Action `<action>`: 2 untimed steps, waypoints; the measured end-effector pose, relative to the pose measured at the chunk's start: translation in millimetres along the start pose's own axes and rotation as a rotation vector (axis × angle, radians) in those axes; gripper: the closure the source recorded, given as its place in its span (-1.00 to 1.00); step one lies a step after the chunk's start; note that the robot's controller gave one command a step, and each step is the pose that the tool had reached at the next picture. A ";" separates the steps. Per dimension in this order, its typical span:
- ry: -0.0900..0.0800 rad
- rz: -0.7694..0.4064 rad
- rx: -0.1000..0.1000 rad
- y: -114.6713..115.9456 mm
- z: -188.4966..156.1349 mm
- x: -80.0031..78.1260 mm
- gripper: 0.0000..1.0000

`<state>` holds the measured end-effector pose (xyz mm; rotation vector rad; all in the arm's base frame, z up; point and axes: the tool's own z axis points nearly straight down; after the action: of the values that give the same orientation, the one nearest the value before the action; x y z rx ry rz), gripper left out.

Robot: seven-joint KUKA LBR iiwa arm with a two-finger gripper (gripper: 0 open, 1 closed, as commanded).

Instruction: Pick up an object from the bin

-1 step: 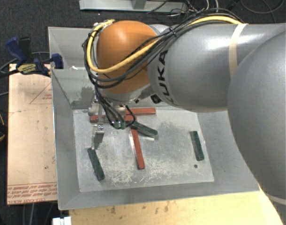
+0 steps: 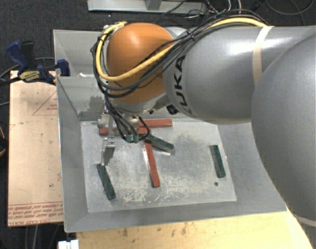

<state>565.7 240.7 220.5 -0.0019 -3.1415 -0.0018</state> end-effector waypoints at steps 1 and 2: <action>-0.008 -0.063 -0.004 -5.8 16.3 -12.4 -1.00; -0.003 -0.132 0.000 -23.7 88.6 -2.5 -1.00</action>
Offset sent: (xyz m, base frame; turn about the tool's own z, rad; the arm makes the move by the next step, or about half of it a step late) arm -0.0187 -0.0344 -0.1444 -0.1571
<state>568.1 217.1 131.9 0.2049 -3.1383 -0.0022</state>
